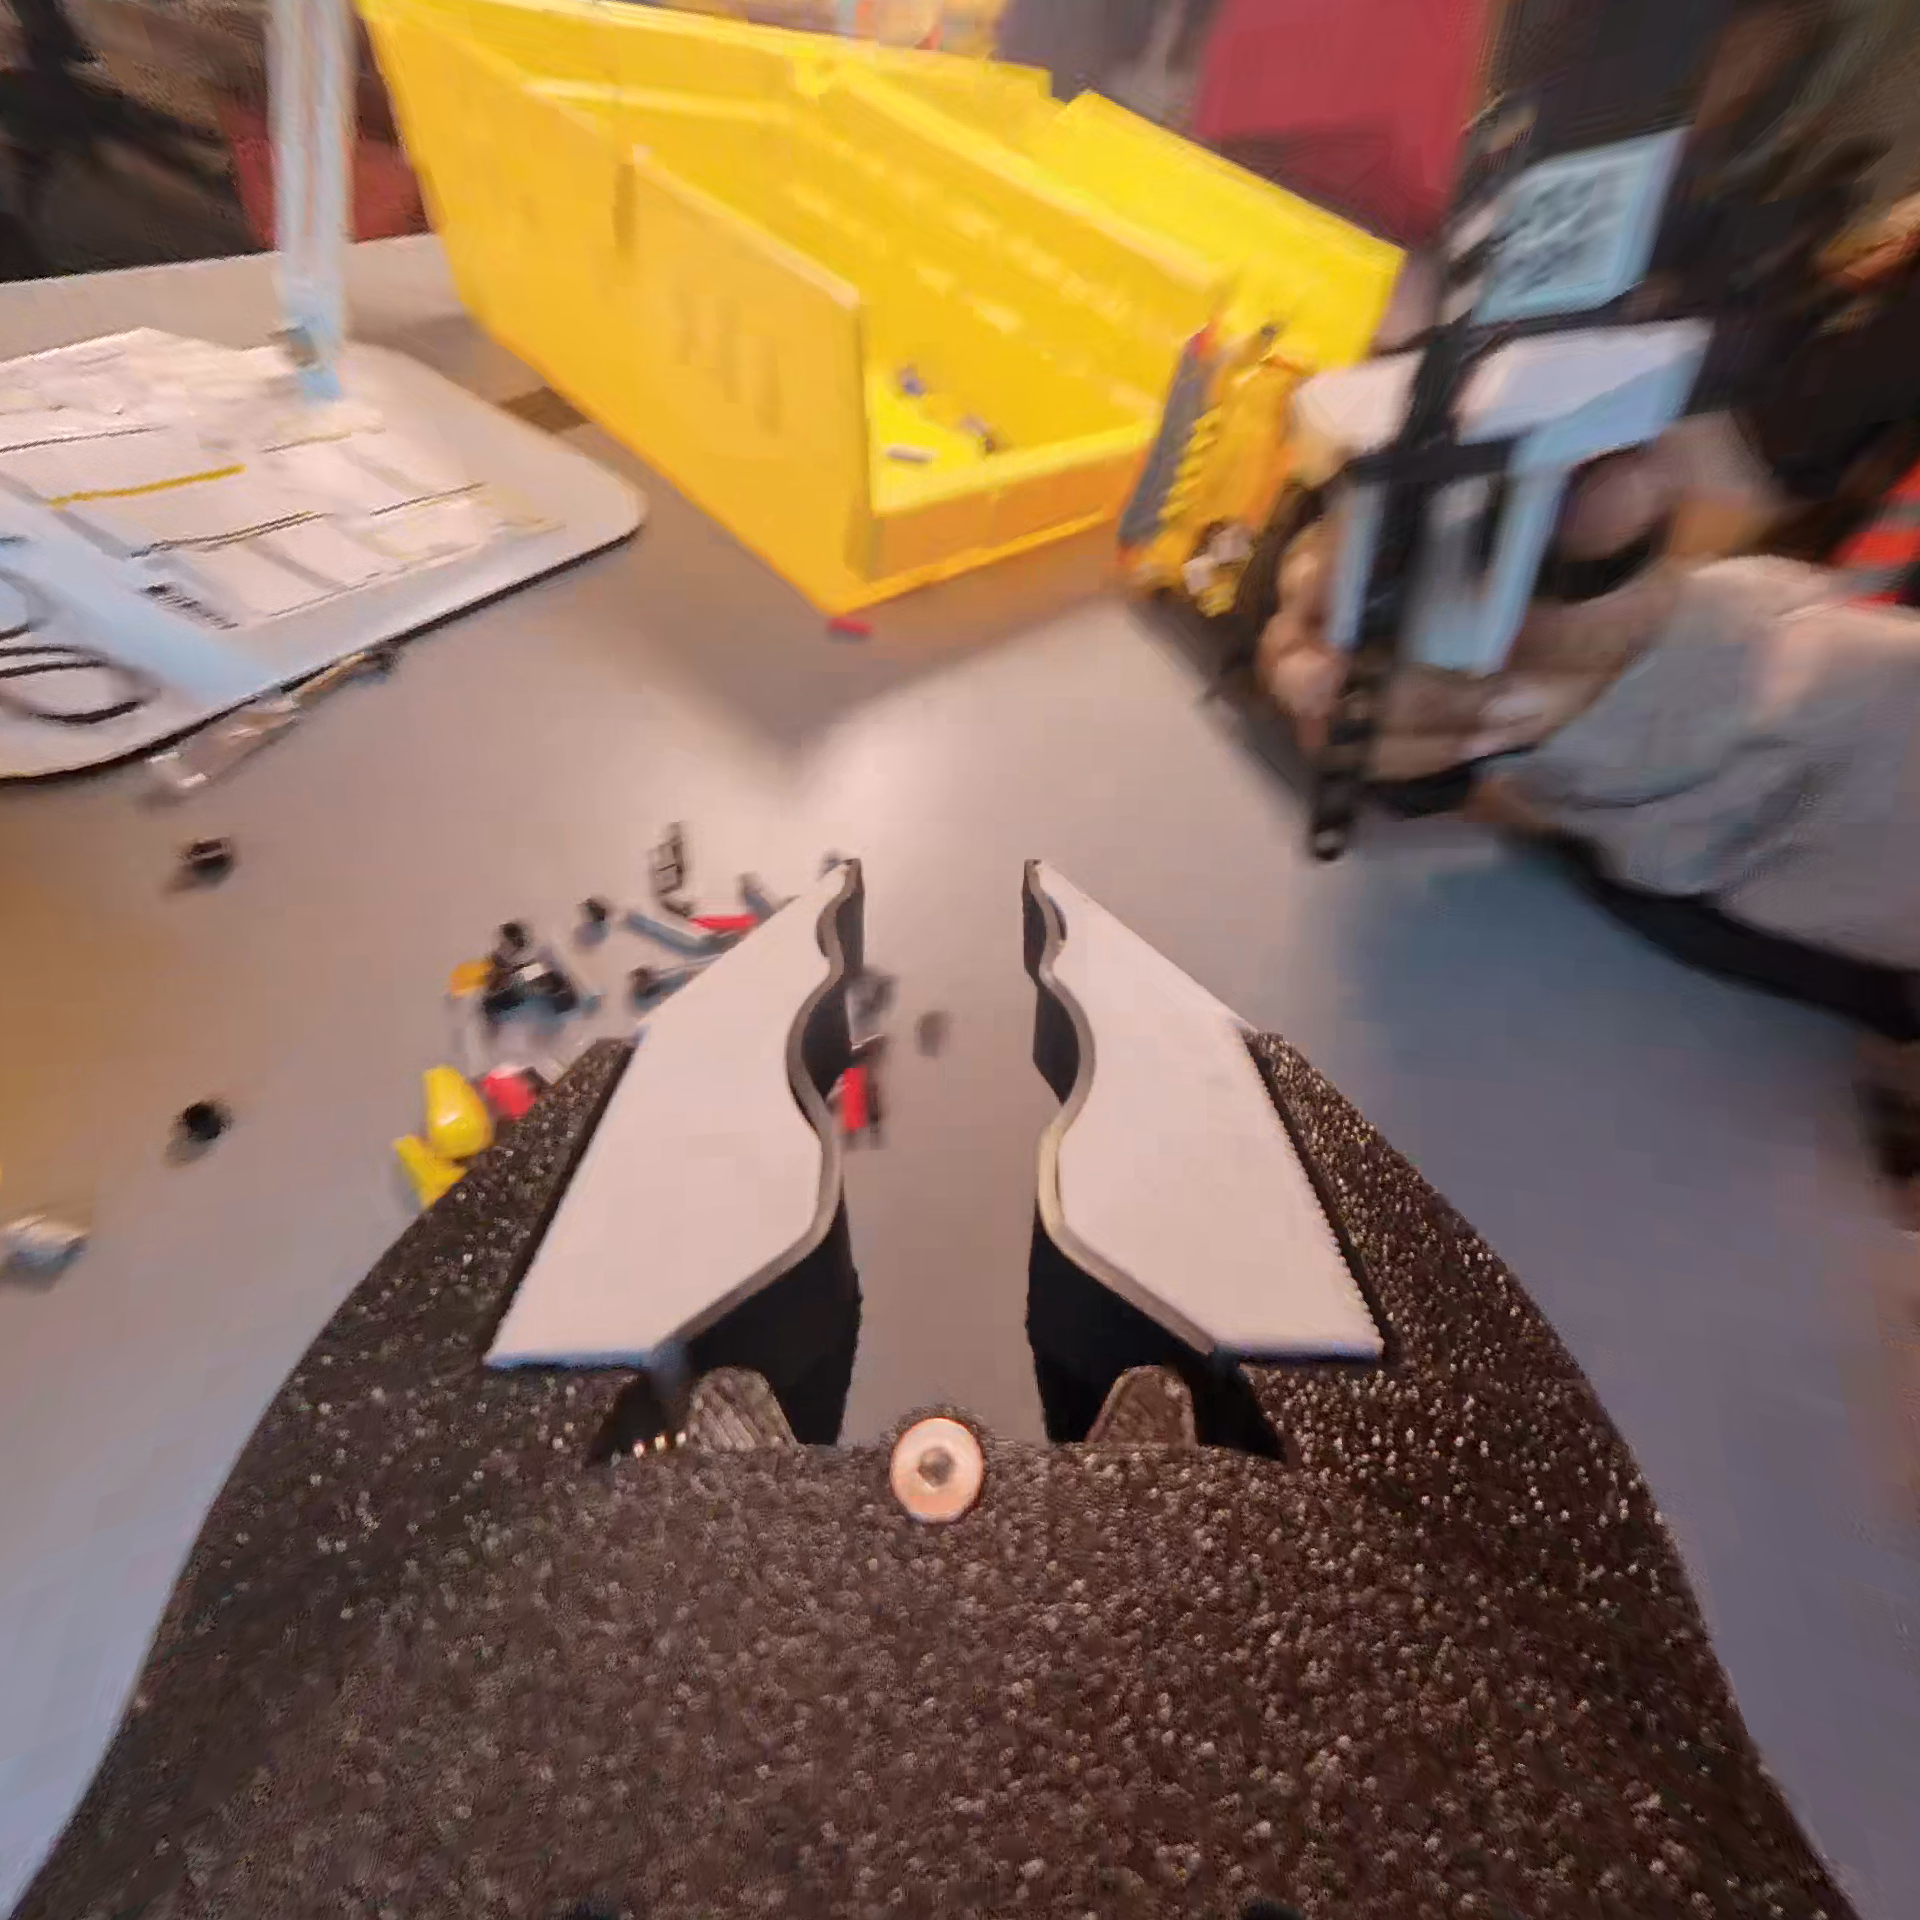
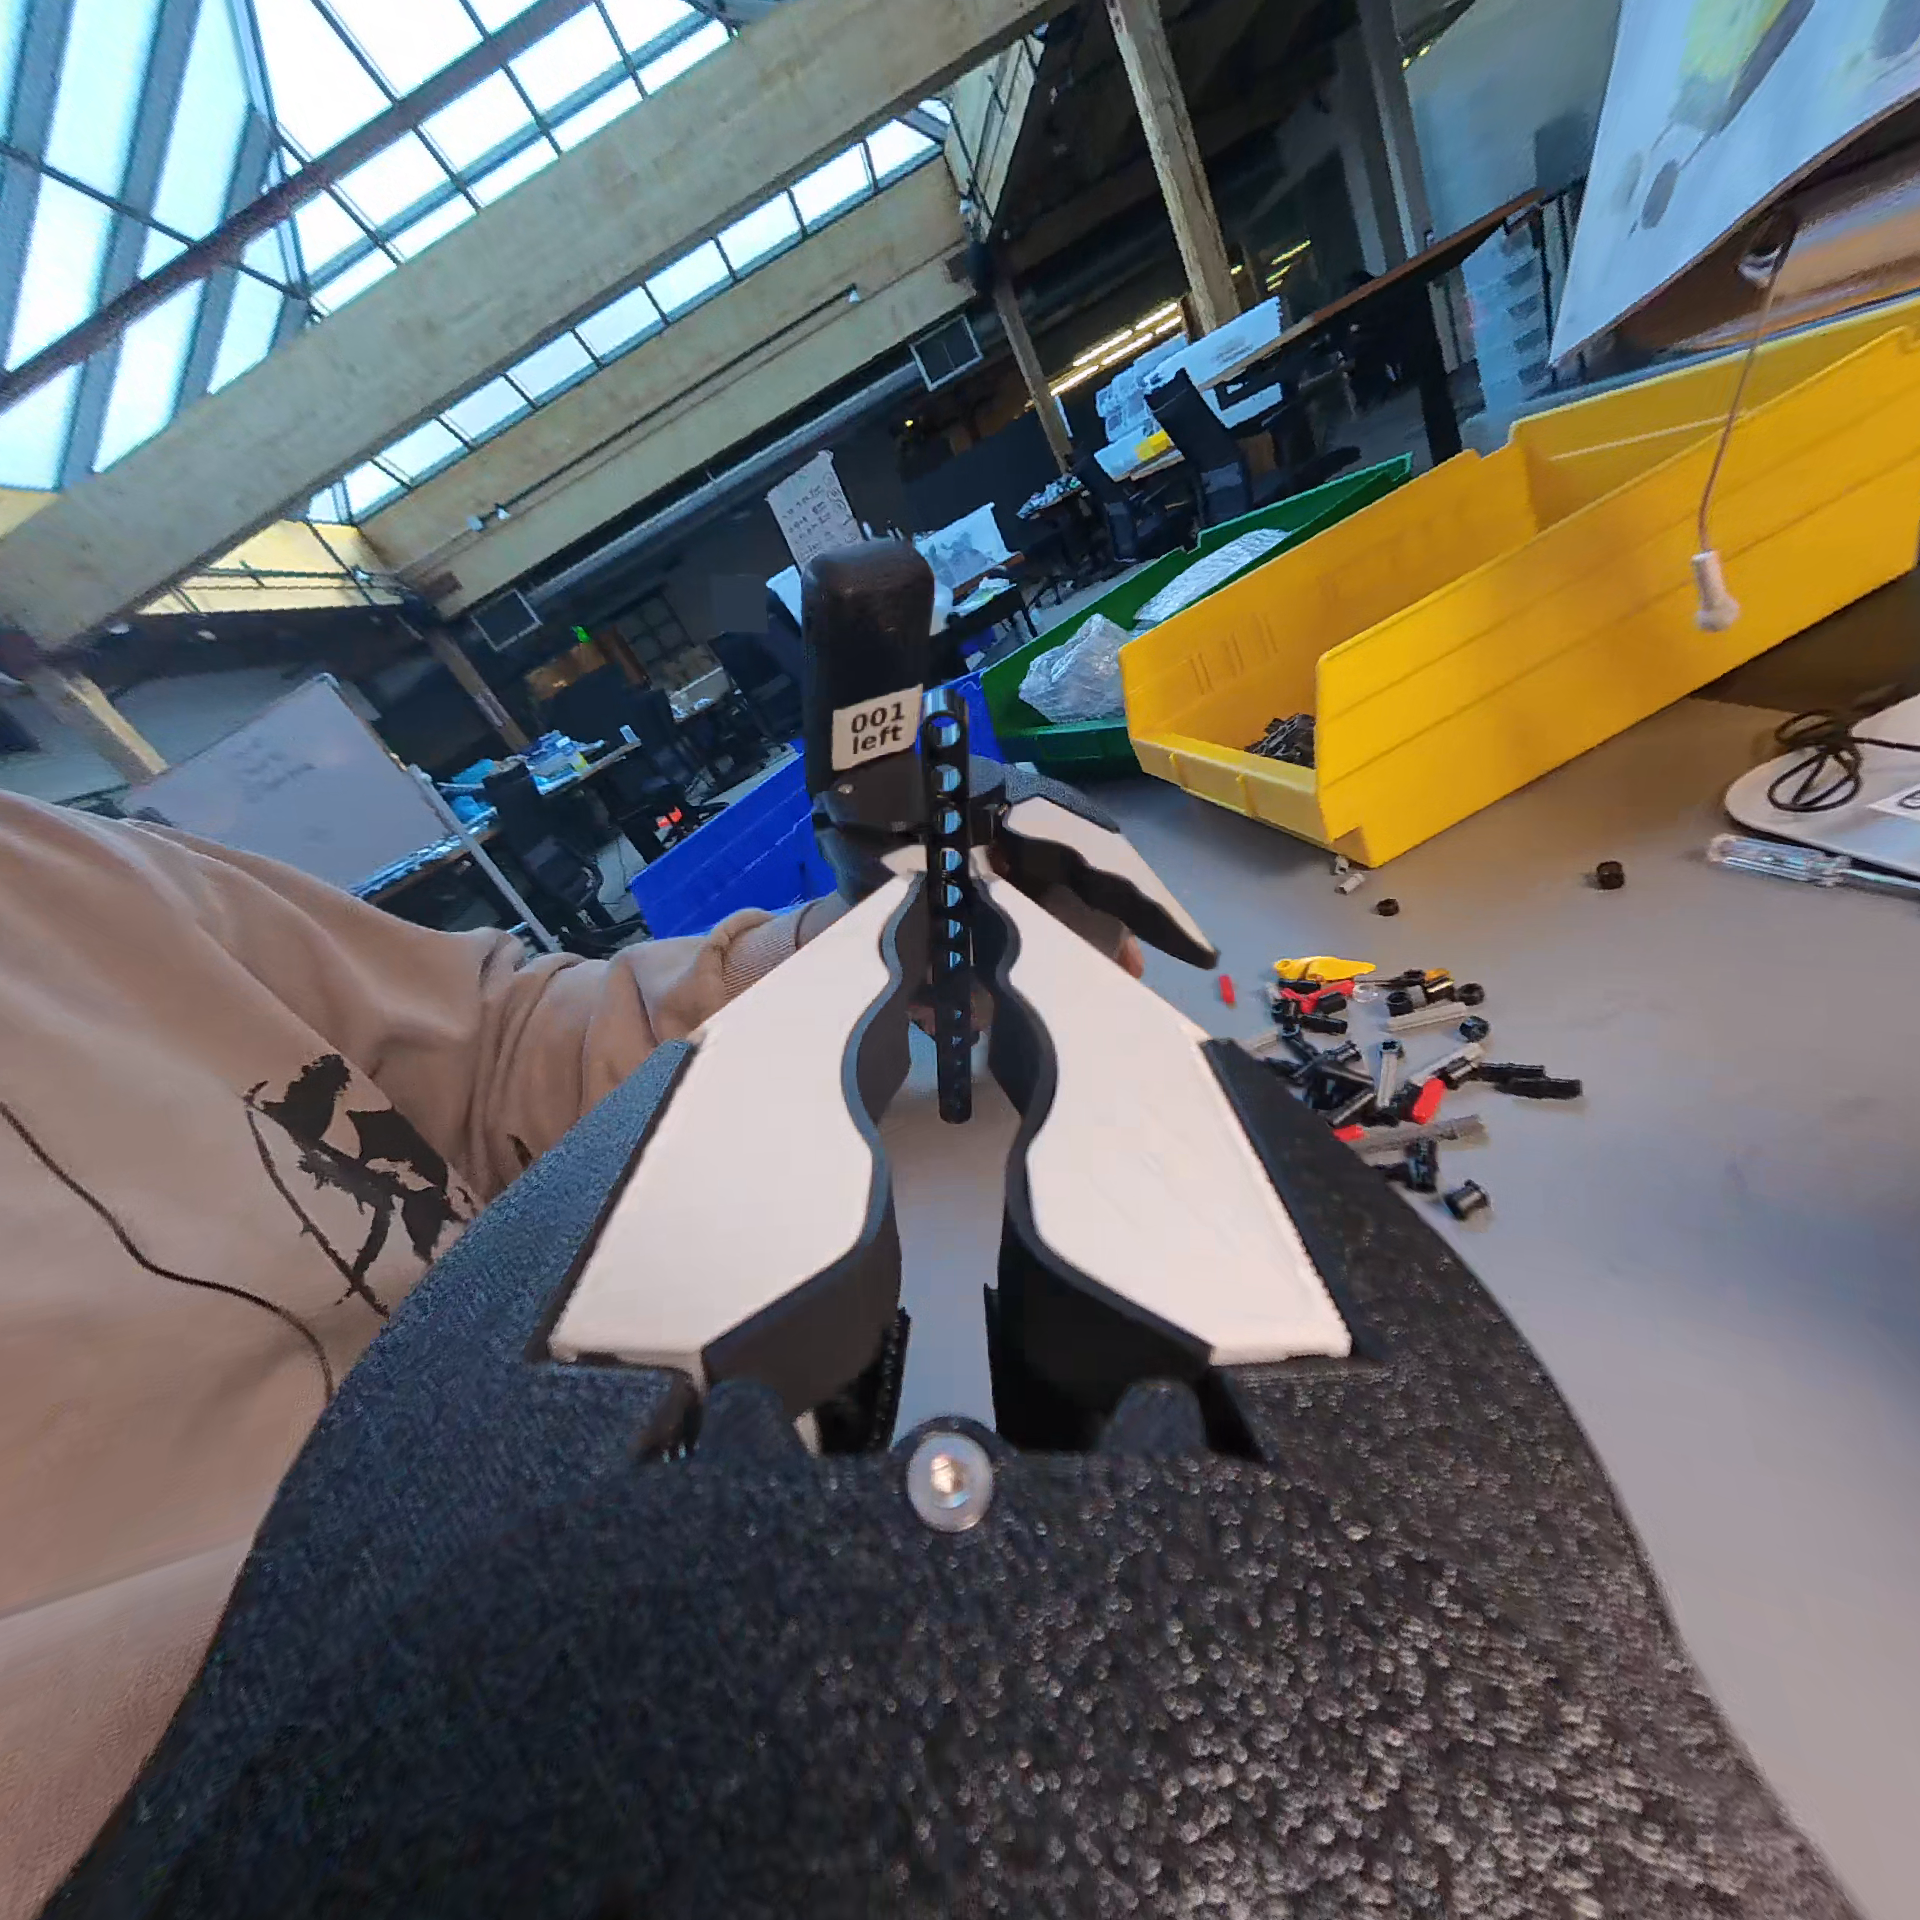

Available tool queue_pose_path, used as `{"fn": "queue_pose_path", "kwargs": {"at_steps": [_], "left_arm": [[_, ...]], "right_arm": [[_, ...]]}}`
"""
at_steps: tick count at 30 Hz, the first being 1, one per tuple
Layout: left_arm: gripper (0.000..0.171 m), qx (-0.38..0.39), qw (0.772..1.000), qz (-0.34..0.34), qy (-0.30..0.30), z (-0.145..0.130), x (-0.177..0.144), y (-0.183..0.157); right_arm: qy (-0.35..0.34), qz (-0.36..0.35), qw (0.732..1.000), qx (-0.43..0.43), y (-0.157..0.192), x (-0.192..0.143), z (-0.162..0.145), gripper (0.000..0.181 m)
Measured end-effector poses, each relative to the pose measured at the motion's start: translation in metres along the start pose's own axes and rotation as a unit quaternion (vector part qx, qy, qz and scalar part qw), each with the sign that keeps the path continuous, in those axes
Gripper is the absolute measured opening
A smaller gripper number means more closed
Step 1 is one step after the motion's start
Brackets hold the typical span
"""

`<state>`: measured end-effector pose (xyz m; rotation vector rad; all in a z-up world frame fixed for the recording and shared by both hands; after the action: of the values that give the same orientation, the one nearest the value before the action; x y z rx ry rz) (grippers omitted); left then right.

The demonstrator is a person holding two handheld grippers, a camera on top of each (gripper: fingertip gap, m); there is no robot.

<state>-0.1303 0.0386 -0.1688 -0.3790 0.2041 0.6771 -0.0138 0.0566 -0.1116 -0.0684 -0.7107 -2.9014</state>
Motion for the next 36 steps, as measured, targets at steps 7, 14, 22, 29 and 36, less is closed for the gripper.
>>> {"fn": "queue_pose_path", "kwargs": {"at_steps": [7, 14, 22, 29, 36], "left_arm": [[0.024, -0.041, 0.98, -0.188, -0.052, 0.014, -0.007, -0.056], [0.007, -0.036, 0.979, -0.193, -0.045, 0.012, -0.008, -0.064], [0.007, -0.066, 0.967, -0.216, -0.117, 0.027, -0.018, -0.065], [0.006, -0.081, 0.964, -0.216, -0.129, 0.026, -0.017, -0.066], [0.007, -0.085, 0.963, -0.217, -0.138, 0.028, -0.018, -0.067]], "right_arm": [[0.047, 0.03, 0.998, -0.005, 0.012, 0.017, -0.02, 0.005], [0.058, 0.035, 0.998, -0.012, 0.017, 0.02, -0.023, 0.005], [0.041, 0.054, 0.997, -0.031, 0.023, 0.018, -0.019, 0.017], [0.056, 0.056, 0.996, -0.035, 0.024, 0.022, -0.026, 0.016], [0.08, 0.042, 0.993, -0.07, 0.026, 0.028, -0.034, 0.006]]}}
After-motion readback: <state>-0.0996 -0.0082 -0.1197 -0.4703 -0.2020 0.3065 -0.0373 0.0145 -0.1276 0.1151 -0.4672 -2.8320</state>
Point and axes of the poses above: each gripper's, where its closed fingertips meet, x out along the fingers, z out of its top, y = z × x across the jaws, the point moved 4 cm from there along -x, back along the fingers, and after that the axes turned 2 degrees about -z, right-handed, at the moved point
